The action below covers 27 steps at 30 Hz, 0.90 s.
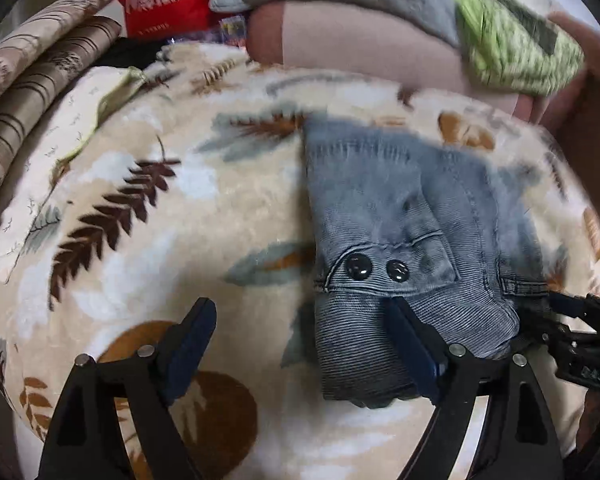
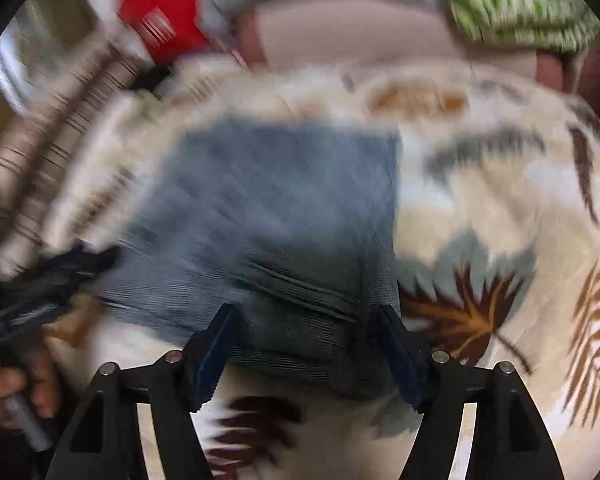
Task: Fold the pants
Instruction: 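Release the folded jeans and withdraw both grippers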
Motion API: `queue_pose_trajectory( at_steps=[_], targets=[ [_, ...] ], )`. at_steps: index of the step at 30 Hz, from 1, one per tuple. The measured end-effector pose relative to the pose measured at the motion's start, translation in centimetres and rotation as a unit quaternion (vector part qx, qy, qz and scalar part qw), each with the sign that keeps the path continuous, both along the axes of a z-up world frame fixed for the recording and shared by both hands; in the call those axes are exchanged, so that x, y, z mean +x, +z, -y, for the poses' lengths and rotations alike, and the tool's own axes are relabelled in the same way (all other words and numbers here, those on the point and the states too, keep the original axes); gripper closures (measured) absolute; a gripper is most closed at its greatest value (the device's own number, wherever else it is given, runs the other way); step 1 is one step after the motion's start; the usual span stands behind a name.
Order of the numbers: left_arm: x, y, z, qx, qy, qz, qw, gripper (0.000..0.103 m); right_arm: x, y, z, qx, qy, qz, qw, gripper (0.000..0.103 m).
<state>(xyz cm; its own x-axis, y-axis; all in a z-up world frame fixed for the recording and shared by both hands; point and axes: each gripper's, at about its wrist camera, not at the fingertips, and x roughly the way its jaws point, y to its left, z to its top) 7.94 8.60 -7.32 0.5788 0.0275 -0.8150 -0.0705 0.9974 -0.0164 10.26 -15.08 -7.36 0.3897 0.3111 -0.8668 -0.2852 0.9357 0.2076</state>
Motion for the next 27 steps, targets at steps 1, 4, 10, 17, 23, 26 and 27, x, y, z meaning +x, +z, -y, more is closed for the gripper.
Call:
queue_pose_trajectory(
  at_steps=[1, 4, 10, 17, 23, 26, 27],
  targets=[
    [-0.1, 0.1, -0.1, 0.000, 0.005, 0.009, 0.9999, 0.016, 0.3, -0.7, 0.1, 0.003, -0.007, -0.006, 1.000, 0.029],
    [-0.4, 0.9, -0.2, 0.000, 0.009, 0.006, 0.9999, 0.016, -0.2, 1.1, 0.6, 0.013, -0.015, 0.009, 1.000, 0.029],
    [-2.4, 3.0, 0.7, 0.008, -0.003, 0.022, 0.9997, 0.016, -4.3, 4.9, 2.6, 0.031, -0.021, 0.063, 0.997, 0.024],
    [-5.4, 5.4, 2.4, 0.012, -0.010, 0.051, 0.9986, 0.016, -9.8, 5.0, 4.1, 0.021, -0.032, 0.097, 0.995, 0.010],
    [-6.8, 5.9, 3.9, 0.039, 0.004, 0.061, 0.9974, 0.012, -10.8, 3.8, 3.7, -0.026, -0.024, 0.112, 0.993, 0.000],
    [-7.0, 5.5, 4.4, 0.052, 0.010, 0.053, 0.9972, 0.011, -11.3, 3.5, 3.3, -0.060, -0.015, 0.127, 0.990, 0.000],
    [-7.1, 5.4, 4.6, 0.056, 0.007, 0.054, 0.9970, 0.011, -11.4, 3.4, 3.2, -0.068, -0.013, 0.131, 0.989, 0.000]
  ],
)
